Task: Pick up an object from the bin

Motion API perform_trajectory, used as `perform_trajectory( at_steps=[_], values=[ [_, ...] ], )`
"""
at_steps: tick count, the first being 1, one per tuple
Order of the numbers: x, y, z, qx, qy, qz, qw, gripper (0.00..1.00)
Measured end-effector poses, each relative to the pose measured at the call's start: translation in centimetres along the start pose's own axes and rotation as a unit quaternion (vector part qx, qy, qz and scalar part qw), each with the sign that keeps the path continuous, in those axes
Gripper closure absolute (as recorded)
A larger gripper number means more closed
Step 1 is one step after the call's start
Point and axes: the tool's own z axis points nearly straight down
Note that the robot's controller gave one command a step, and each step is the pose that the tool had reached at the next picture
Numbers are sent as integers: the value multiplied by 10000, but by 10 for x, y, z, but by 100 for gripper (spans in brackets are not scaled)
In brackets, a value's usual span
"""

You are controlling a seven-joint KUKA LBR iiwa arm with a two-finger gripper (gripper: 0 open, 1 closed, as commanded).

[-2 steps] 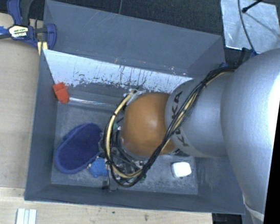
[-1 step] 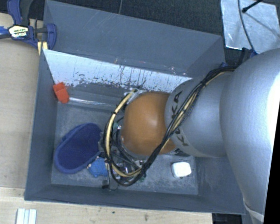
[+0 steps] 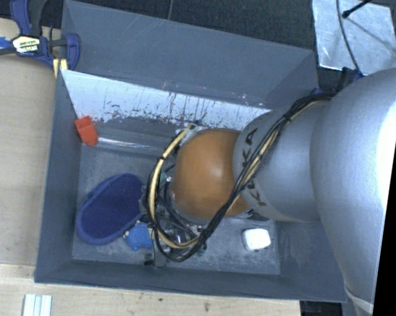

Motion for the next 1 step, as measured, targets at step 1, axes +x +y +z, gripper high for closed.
perform_trajectory(
  at_steps=[1],
  values=[
    [-1,0,0,-5,-6,9,10000,0]
  ],
)
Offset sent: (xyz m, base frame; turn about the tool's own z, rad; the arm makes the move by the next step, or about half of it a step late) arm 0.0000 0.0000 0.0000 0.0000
